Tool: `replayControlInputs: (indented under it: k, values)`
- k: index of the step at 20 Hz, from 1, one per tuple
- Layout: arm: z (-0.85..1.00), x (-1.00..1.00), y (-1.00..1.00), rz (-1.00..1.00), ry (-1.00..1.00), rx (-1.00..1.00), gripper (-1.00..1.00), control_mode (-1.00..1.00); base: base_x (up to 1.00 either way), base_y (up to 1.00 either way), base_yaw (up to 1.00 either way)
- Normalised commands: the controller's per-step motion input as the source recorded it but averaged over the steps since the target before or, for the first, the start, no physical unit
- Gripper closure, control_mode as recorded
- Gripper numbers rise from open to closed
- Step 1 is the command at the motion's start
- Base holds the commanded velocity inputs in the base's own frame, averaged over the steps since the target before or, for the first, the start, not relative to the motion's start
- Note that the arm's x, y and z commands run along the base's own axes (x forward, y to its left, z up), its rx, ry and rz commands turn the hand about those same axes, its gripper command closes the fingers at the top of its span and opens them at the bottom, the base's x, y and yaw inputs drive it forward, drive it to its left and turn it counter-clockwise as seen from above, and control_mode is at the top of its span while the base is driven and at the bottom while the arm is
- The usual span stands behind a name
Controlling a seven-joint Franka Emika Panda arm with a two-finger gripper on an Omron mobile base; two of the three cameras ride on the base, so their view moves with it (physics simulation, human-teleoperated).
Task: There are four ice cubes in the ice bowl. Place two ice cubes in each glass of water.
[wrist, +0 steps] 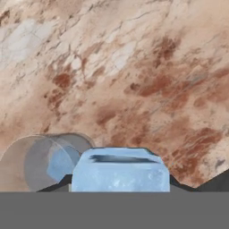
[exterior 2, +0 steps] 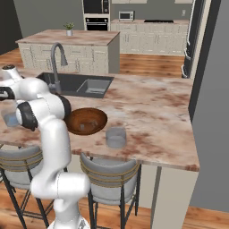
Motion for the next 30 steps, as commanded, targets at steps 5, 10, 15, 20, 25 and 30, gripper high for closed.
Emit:
replayControlInputs:
  k: [5,10,15,20,25,30]
  values:
    - [-0.14,-0.08,0.01,0.0,0.0,0.03,1.0,-1.0,0.0,0.0,0.0]
    - [-0.43,0.0,0.0,0.0,0.0,0.0,1.0,-1.0,0.0,0.0,0.0]
    - [-0.2,0.0,0.02,0.0,0.0,0.04,1.0,-1.0,0.0,0.0,0.0]
    - [0.0,0.01,0.09,0.05,0.0,0.07,1.0,-1.0,0.0,0.0,0.0]
    - [0.0,0.02,0.08,0.05,0.0,0.03,1.0,-1.0,0.0,0.0,0.0]
    - [0.03,0.12,0.02,0.04,0.0,0.05,1.0,-1.0,0.0,0.0,0.0]
